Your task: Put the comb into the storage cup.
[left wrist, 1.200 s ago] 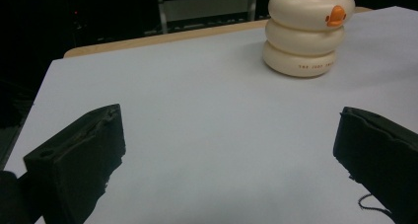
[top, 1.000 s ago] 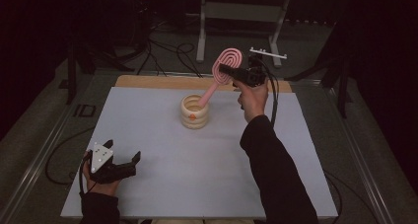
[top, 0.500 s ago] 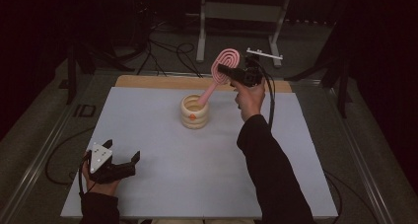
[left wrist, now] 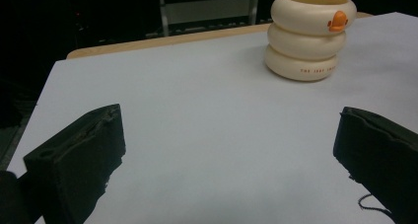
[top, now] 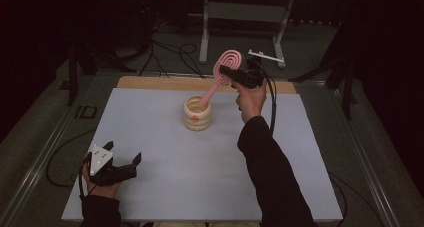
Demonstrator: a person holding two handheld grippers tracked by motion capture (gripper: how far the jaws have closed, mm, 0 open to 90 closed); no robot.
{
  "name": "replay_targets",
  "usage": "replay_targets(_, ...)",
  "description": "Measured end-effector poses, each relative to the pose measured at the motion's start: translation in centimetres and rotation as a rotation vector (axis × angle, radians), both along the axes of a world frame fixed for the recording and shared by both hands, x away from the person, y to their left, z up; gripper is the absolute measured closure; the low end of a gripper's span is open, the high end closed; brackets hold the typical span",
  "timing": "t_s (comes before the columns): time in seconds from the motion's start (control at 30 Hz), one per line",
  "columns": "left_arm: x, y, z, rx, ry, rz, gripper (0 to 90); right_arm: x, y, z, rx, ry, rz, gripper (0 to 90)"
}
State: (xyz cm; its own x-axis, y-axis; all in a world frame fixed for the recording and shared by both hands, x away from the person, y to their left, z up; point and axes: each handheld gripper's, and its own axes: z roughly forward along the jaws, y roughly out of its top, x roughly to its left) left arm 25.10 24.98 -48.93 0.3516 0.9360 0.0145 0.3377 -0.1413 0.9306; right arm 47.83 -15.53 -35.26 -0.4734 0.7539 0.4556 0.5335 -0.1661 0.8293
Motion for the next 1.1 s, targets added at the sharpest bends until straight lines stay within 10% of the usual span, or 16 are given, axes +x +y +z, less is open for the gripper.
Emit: replay_targets(1.1, 0.0, -0.2, -0.1, 0.008, 0.002, 0.0, 0.3, 0.0, 1.0, -1.6, -0.004, -0.002, -0.018, 63.7)
